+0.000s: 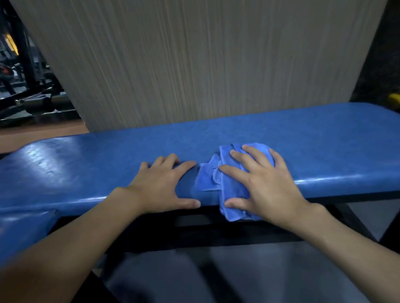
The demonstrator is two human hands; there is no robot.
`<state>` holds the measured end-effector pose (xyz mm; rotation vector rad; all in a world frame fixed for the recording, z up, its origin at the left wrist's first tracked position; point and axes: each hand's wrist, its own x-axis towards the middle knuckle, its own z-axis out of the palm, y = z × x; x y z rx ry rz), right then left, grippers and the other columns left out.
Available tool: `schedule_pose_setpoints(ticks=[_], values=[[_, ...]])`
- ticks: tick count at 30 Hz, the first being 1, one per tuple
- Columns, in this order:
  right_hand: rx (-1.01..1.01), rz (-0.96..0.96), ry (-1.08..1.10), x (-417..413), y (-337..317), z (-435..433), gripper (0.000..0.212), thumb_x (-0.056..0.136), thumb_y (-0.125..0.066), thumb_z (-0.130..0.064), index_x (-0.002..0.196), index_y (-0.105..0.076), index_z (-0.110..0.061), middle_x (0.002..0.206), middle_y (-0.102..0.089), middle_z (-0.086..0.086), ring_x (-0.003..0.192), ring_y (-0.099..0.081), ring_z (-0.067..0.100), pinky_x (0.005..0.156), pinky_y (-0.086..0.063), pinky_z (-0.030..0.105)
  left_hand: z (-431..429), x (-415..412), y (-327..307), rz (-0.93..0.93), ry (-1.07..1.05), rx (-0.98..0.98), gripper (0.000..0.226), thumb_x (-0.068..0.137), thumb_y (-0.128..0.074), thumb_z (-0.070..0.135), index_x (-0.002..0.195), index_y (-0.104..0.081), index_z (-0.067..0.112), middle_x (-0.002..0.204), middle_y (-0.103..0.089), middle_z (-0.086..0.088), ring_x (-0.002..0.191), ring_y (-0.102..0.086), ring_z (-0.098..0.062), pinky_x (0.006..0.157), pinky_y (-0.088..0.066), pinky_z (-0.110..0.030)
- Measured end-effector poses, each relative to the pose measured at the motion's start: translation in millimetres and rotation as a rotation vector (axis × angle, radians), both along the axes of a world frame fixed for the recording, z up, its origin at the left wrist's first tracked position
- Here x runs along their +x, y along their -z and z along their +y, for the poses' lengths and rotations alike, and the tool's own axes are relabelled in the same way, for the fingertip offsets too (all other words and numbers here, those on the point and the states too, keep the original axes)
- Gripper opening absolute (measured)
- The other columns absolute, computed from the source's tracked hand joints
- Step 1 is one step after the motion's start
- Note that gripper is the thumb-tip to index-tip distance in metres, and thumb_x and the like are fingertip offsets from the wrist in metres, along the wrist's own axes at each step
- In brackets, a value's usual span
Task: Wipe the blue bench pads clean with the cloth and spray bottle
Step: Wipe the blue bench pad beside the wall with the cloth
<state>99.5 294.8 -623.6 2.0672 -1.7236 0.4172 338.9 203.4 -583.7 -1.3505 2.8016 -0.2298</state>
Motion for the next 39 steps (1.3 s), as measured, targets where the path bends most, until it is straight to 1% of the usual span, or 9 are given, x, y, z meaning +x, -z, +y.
schedule_pose_setpoints(ticks=[3, 7, 12, 15, 21, 26, 32, 37, 39], values=[[0.004, -0.013, 0.070, -32.0, 1.8, 14.3, 0.073, 0.070, -0.049, -0.077, 0.133, -0.054, -0.040, 0.145, -0.051, -0.001, 0.139, -0.040, 0.029, 0.104, -0.036, 0.061, 1.1, -12.1, 4.8, 0.007, 0.000, -0.024, 0.107, 0.062, -0.038, 0.095, 0.148, -0.023, 0.033, 0.136, -0.032, 0.001, 0.131, -0.034, -0.021, 0.108, -0.030, -0.049], [-0.016, 0.022, 0.103, -28.1, -3.8, 14.0, 0.074, 0.069, -0.043, -0.079, 0.125, -0.061, -0.035, 0.137, -0.056, 0.004, 0.132, -0.045, 0.032, 0.099, -0.034, 0.063, 3.6, -36.1, 9.1, 0.076, 0.067, 0.064, 0.109, 0.070, -0.053, 0.086, 0.154, -0.014, 0.028, 0.163, -0.010, 0.002, 0.151, -0.007, -0.014, 0.119, -0.016, -0.052], [-0.069, 0.003, 0.038, -32.1, -1.3, 10.7, 0.072, 0.070, -0.043, -0.079, 0.124, -0.061, -0.034, 0.137, -0.056, 0.003, 0.130, -0.045, 0.033, 0.099, -0.034, 0.062, 4.3, -49.7, 7.7, 0.032, 0.050, -0.027, 0.111, 0.062, -0.048, 0.094, 0.152, -0.022, 0.033, 0.154, -0.026, 0.011, 0.143, -0.024, -0.012, 0.111, -0.027, -0.049], [-0.061, -0.010, 0.002, -43.8, 0.8, 11.7, 0.071, 0.070, -0.045, -0.077, 0.125, -0.059, -0.035, 0.137, -0.054, 0.001, 0.132, -0.045, 0.032, 0.099, -0.034, 0.061, 7.6, -59.9, 2.0, 0.013, 0.037, -0.028, 0.111, 0.060, -0.041, 0.096, 0.151, -0.021, 0.036, 0.147, -0.031, 0.007, 0.139, -0.029, -0.015, 0.110, -0.028, -0.044], [0.017, 0.015, 0.011, -109.1, -3.8, 30.5, 0.072, 0.070, -0.044, -0.078, 0.129, -0.056, -0.038, 0.141, -0.053, 0.000, 0.136, -0.043, 0.030, 0.100, -0.036, 0.060, 28.7, -109.0, 6.3, 0.060, 0.085, 0.057, 0.108, 0.066, -0.036, 0.092, 0.155, -0.009, 0.038, 0.165, -0.008, 0.006, 0.152, -0.004, -0.011, 0.122, -0.011, -0.050], [0.015, 0.024, 0.077, -150.5, -5.9, 51.6, 0.072, 0.070, -0.044, -0.079, 0.127, -0.057, -0.037, 0.140, -0.054, 0.002, 0.136, -0.043, 0.030, 0.100, -0.035, 0.061, 46.2, -149.6, 14.6, 0.080, 0.035, 0.026, 0.106, 0.068, -0.036, 0.091, 0.154, -0.012, 0.034, 0.160, -0.014, -0.002, 0.149, -0.007, -0.016, 0.120, -0.010, -0.056], [-0.023, 0.036, 0.005, -168.5, -6.2, 59.0, 0.068, 0.072, -0.043, -0.075, 0.124, -0.060, -0.035, 0.138, -0.056, 0.003, 0.135, -0.044, 0.031, 0.098, -0.037, 0.061, 63.4, -183.6, 16.4, 0.118, 0.023, 0.041, 0.101, 0.078, -0.052, 0.080, 0.156, -0.014, 0.028, 0.165, -0.009, 0.005, 0.152, -0.001, -0.011, 0.122, -0.006, -0.052], [-0.017, 0.006, 0.080, -223.2, -1.1, 81.6, 0.071, 0.072, -0.045, -0.078, 0.129, -0.059, -0.036, 0.142, -0.054, 0.004, 0.137, -0.041, 0.031, 0.101, -0.037, 0.059, 75.3, -211.1, 12.4, 0.124, 0.063, 0.090, 0.100, 0.081, -0.052, 0.077, 0.158, -0.008, 0.031, 0.166, -0.003, 0.010, 0.152, 0.007, -0.007, 0.123, -0.002, -0.049], [-0.003, -0.015, 0.122, -242.5, 0.1, 90.5, 0.074, 0.072, -0.044, -0.080, 0.130, -0.059, -0.036, 0.142, -0.053, 0.004, 0.138, -0.040, 0.030, 0.102, -0.037, 0.058, 79.1, -233.3, 8.5, 0.126, 0.110, 0.119, 0.103, 0.078, -0.045, 0.084, 0.158, -0.007, 0.032, 0.166, -0.002, 0.011, 0.152, 0.008, -0.005, 0.124, -0.002, -0.047]])
